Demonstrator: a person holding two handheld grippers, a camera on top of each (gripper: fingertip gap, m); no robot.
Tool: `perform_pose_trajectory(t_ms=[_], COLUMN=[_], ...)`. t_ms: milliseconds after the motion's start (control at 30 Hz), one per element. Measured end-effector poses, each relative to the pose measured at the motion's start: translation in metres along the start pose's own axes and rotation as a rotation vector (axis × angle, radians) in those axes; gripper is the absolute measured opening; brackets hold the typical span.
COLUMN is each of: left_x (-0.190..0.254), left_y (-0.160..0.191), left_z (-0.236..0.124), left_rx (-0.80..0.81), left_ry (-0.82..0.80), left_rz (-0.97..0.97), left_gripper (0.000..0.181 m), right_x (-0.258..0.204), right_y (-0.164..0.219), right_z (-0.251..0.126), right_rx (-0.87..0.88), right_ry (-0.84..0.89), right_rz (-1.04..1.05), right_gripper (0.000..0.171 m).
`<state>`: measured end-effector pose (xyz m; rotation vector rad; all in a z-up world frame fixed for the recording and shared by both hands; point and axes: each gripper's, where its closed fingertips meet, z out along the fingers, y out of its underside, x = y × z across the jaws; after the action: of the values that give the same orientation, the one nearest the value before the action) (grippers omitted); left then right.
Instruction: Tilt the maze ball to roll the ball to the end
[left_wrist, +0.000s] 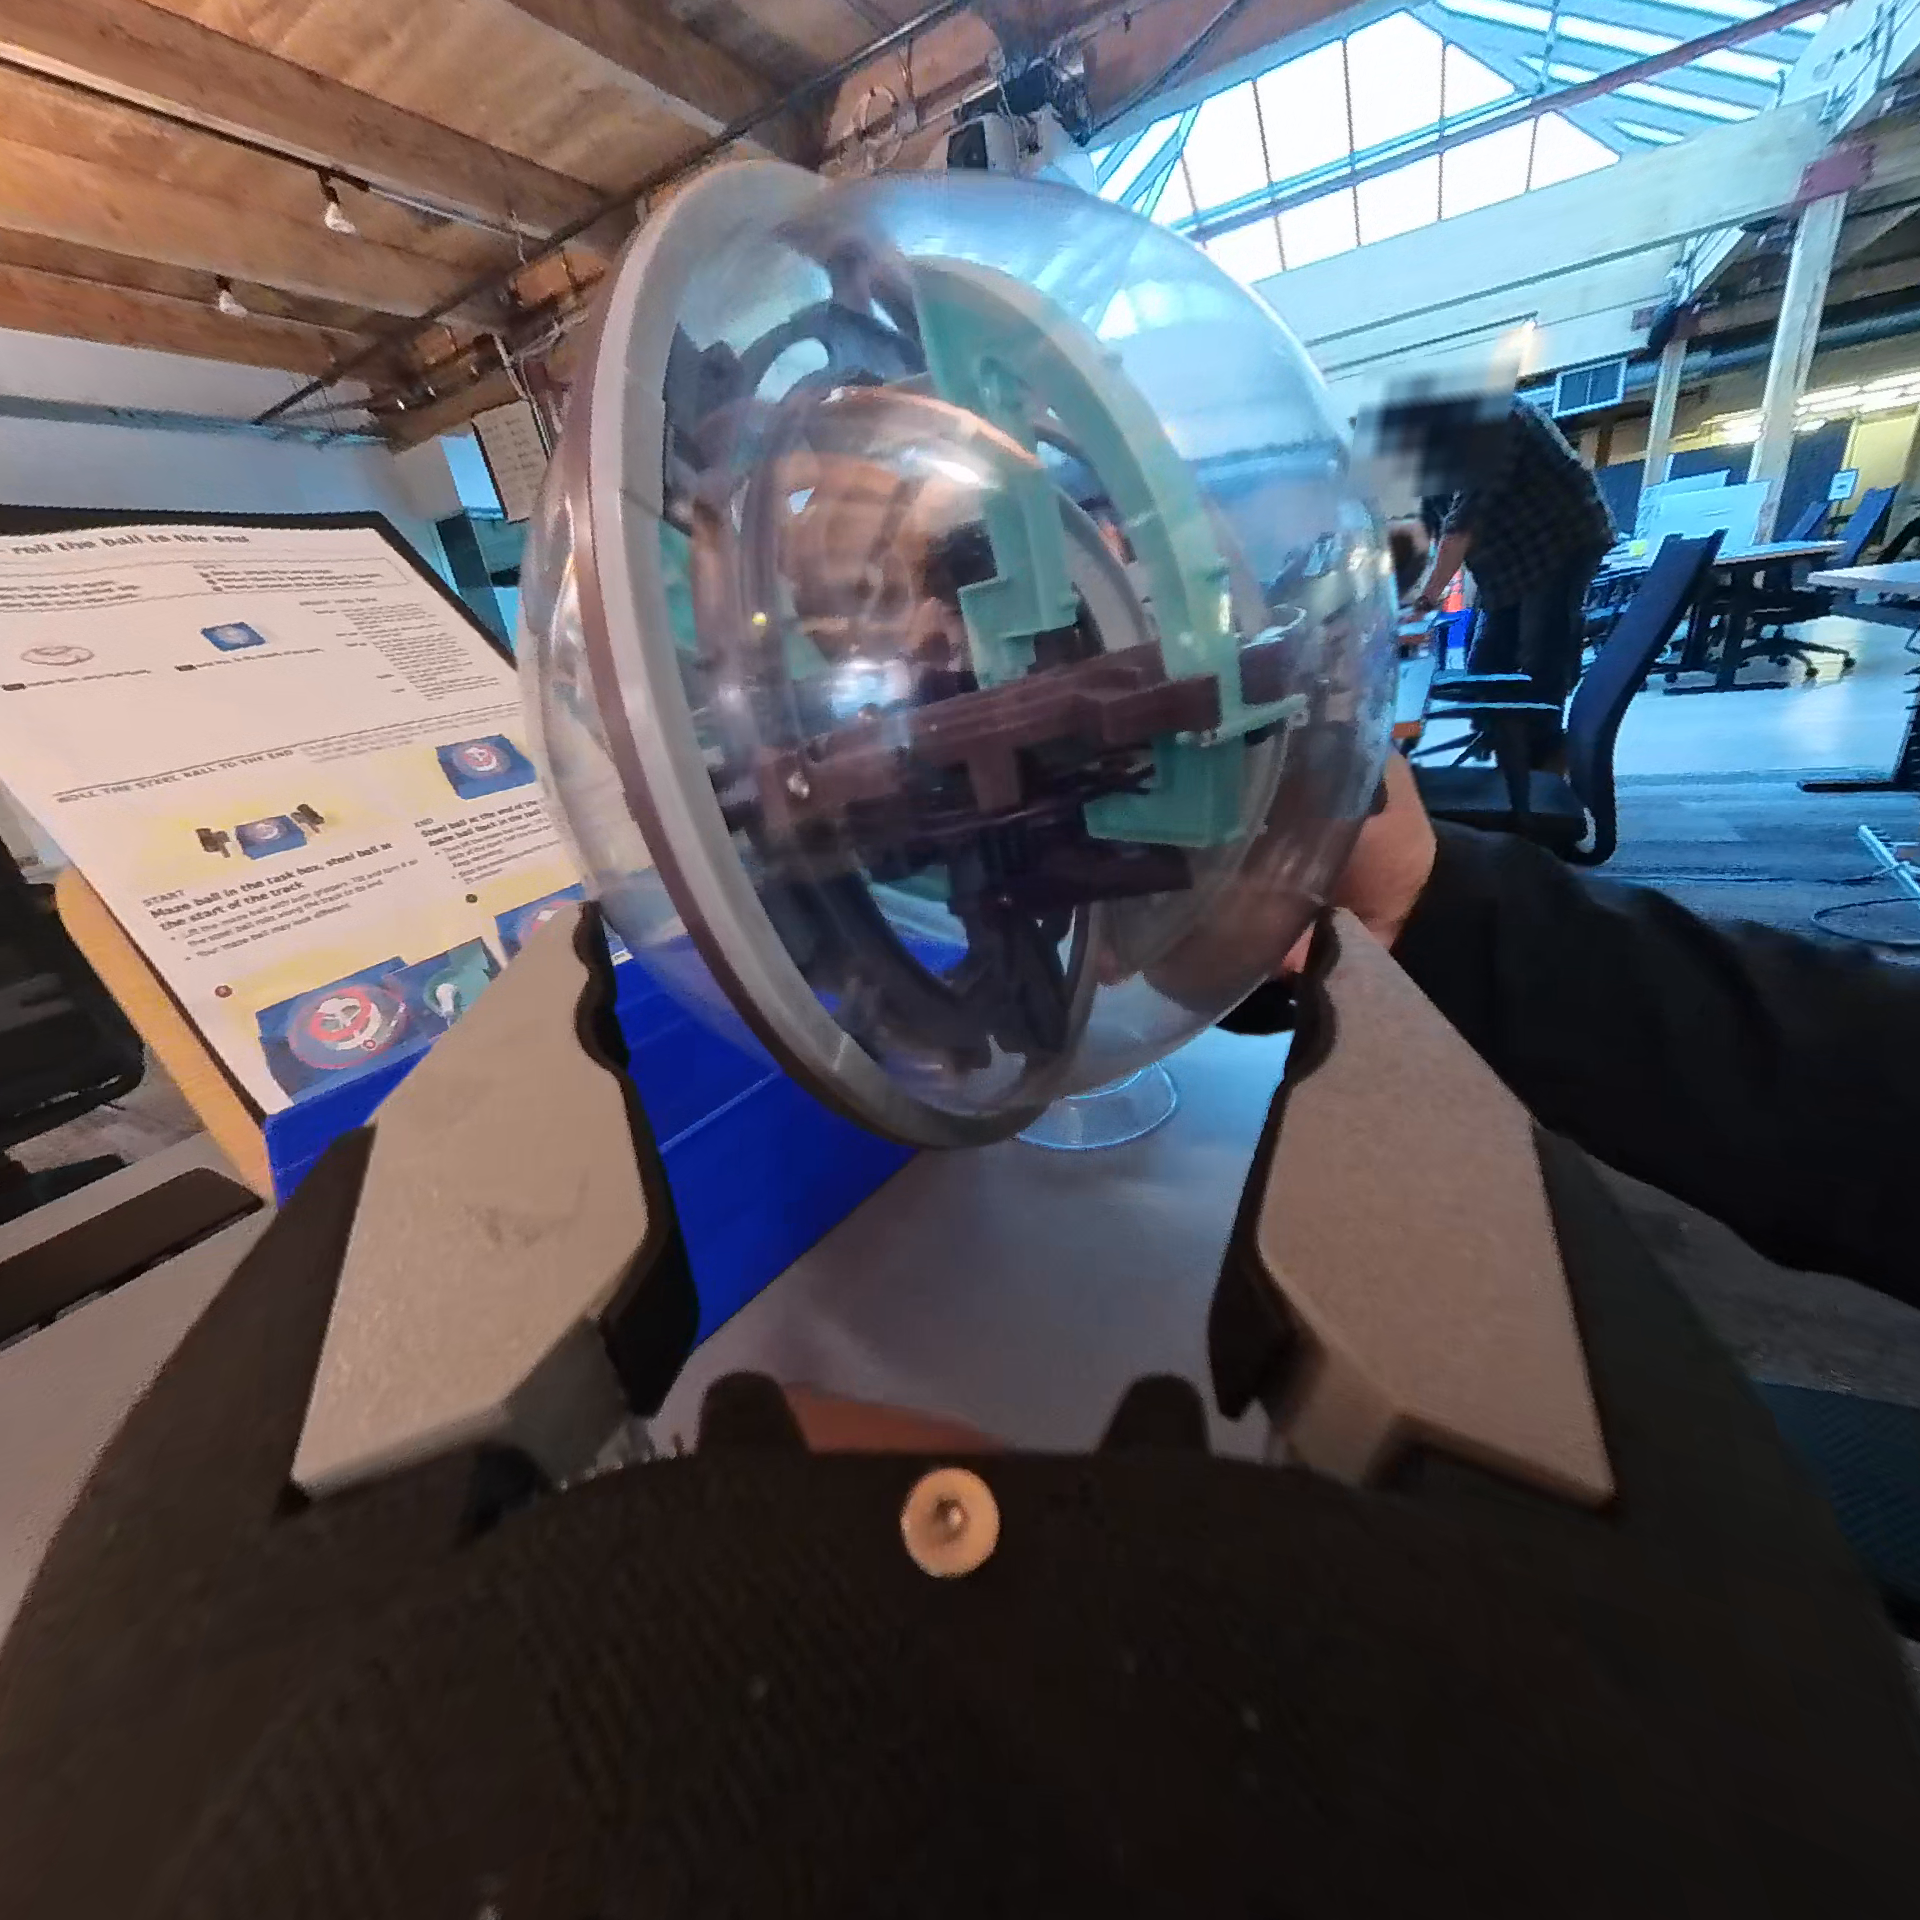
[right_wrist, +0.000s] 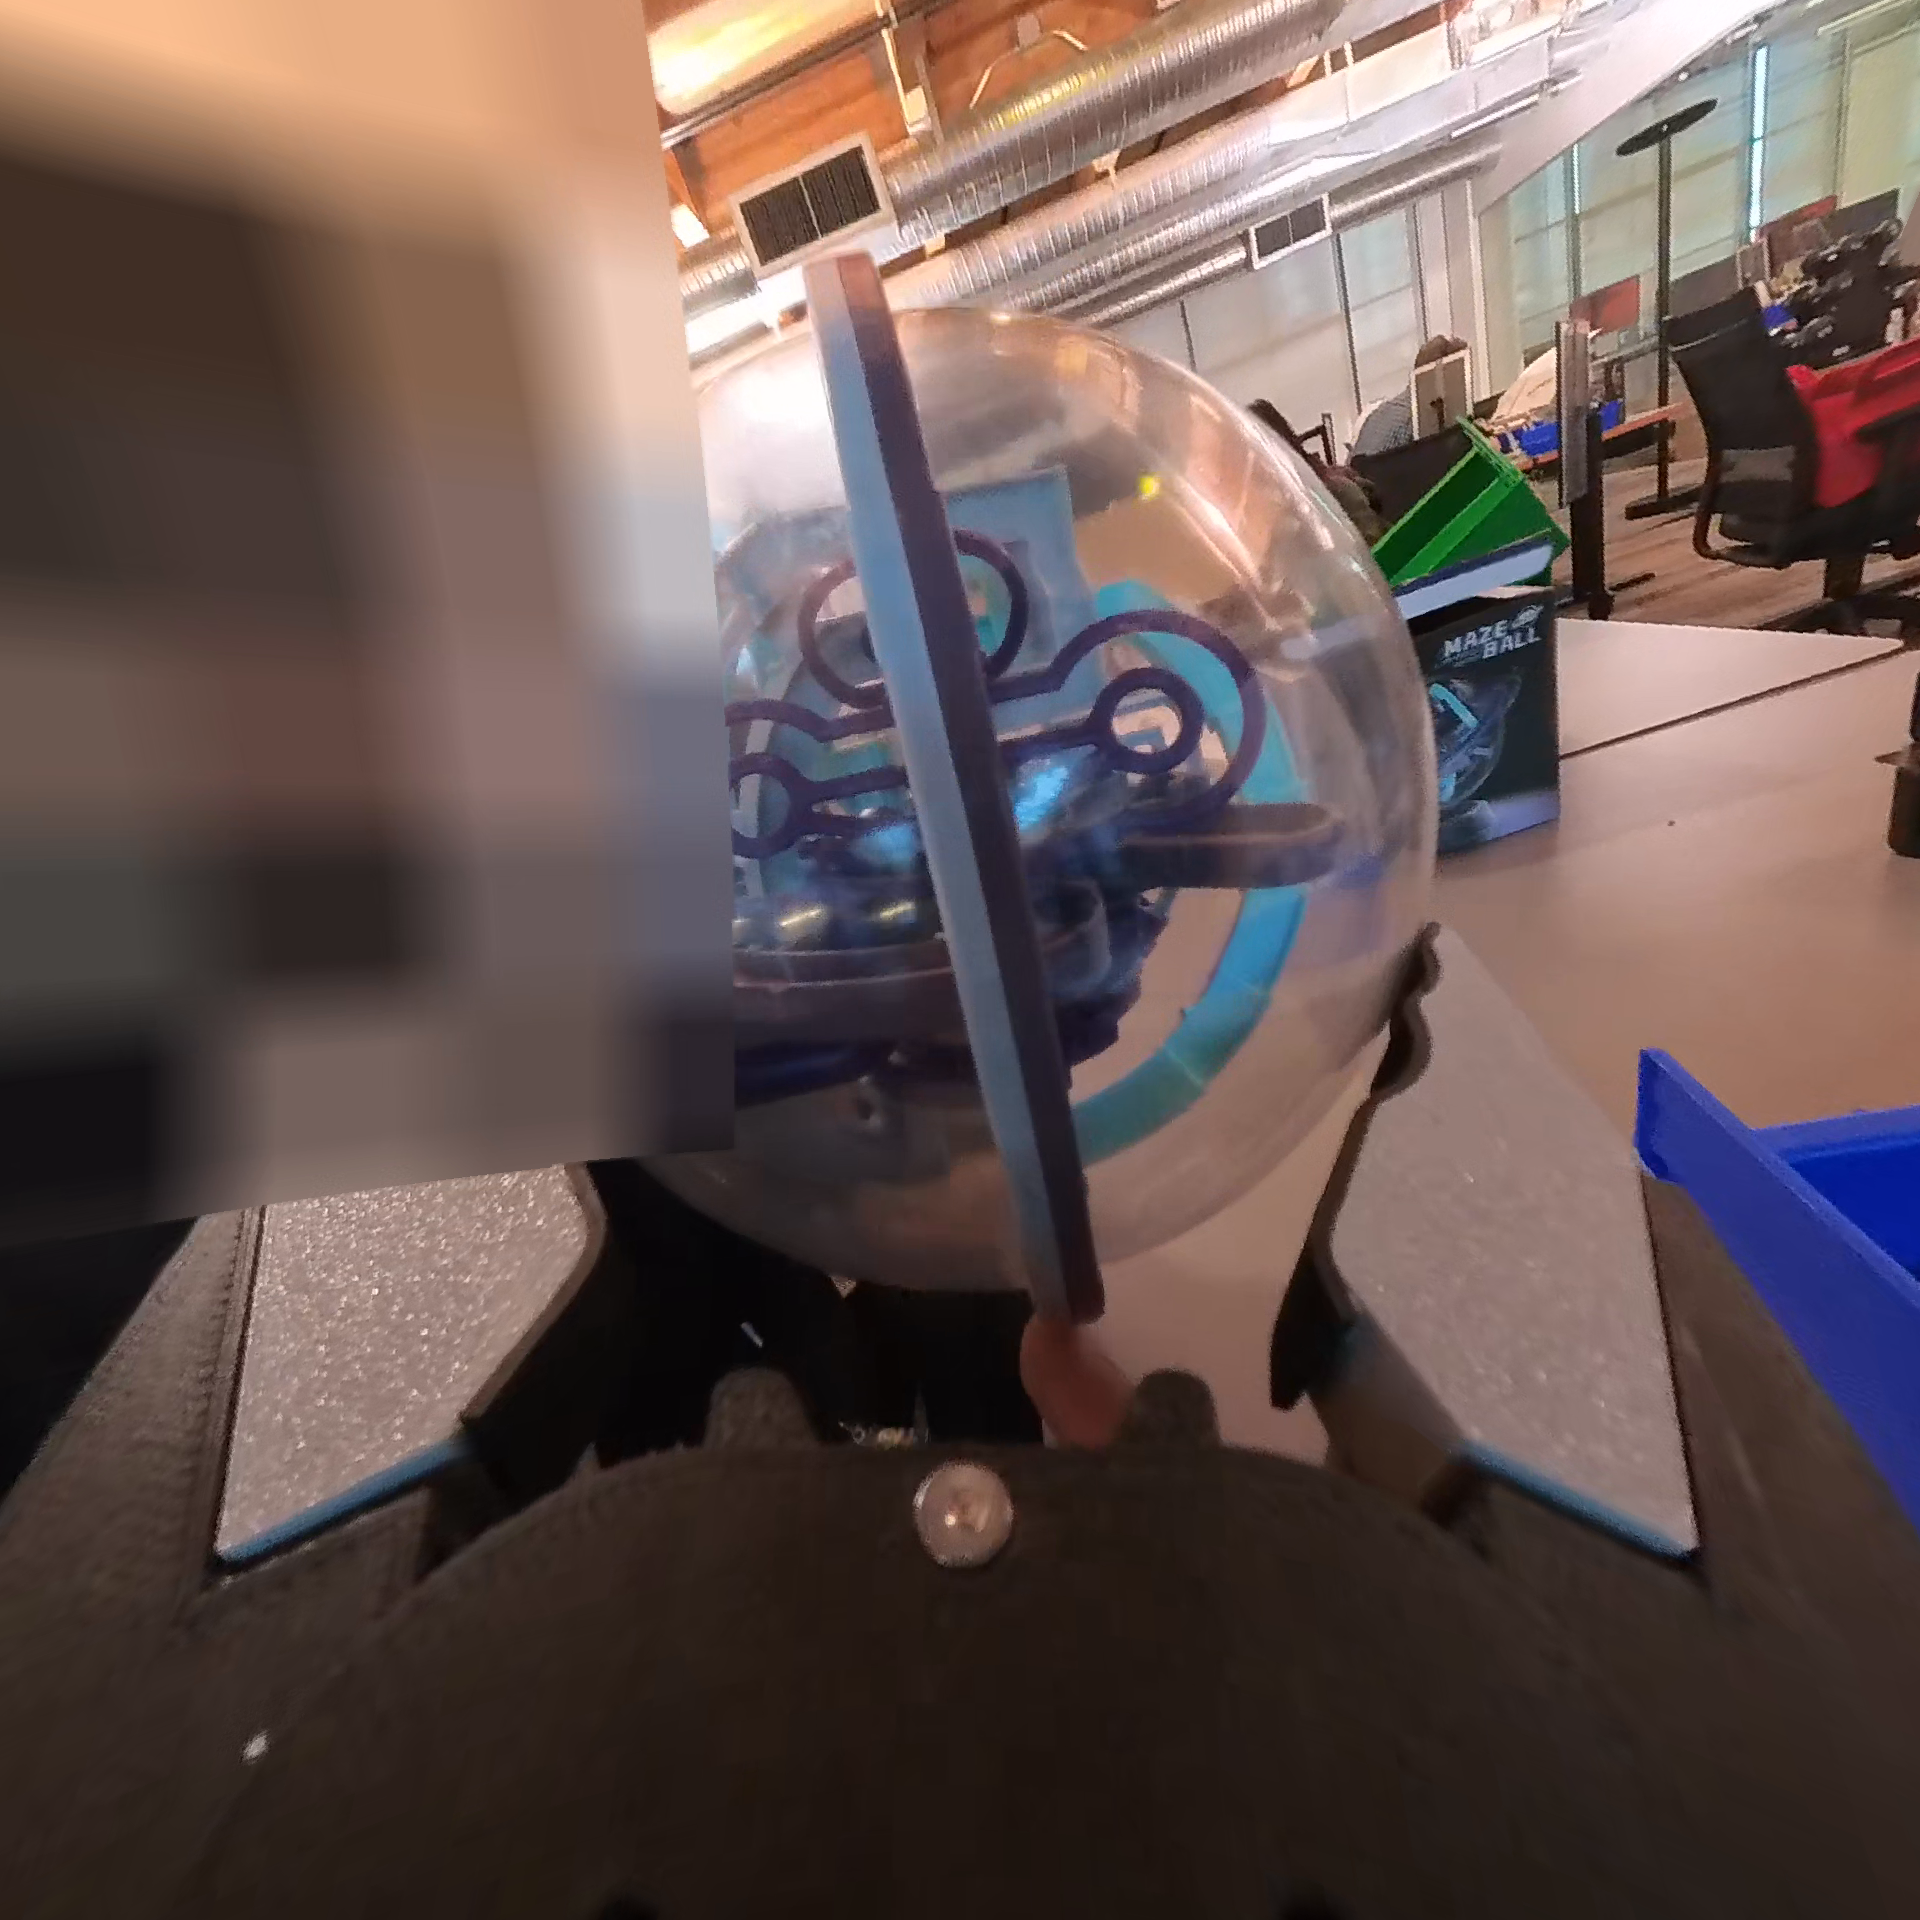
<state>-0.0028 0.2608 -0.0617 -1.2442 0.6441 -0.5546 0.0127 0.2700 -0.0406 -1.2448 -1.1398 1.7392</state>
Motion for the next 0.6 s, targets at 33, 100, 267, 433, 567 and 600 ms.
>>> perform_pose_trajectory(t_ms=[33,100,267,433,567,600], left_x=[0.001,0.002,0.0,-0.004,-0.006,-0.007], left_y=[0.001,0.003,0.004,0.004,0.002,0.001], left_z=[0.0,0.0,-0.003,-0.006,-0.009,-0.009], left_rx=[0.003,0.0,-0.009,-0.024,-0.043,-0.051], left_ry=[0.003,0.012,0.025,0.061,0.086,0.091], left_rz=[0.002,0.002,0.001,0.015,0.045,0.052], left_gripper=[0.128,0.128,0.127,0.128,0.127,0.127], right_x=[-0.001,-0.002,-0.001,-0.001,-0.001,-0.002], right_y=[0.001,0.002,0.004,0.003,0.003,0.003], right_z=[-0.001,-0.001,0.001,0.006,0.009,0.009], right_rx=[-0.008,-0.024,-0.039,-0.04,-0.032,-0.026], right_ry=[0.007,0.022,0.035,0.065,0.075,0.074], right_rz=[-0.007,-0.023,-0.024,-0.054,-0.082,-0.084], right_gripper=[0.156,0.156,0.156,0.156,0.156,0.156])
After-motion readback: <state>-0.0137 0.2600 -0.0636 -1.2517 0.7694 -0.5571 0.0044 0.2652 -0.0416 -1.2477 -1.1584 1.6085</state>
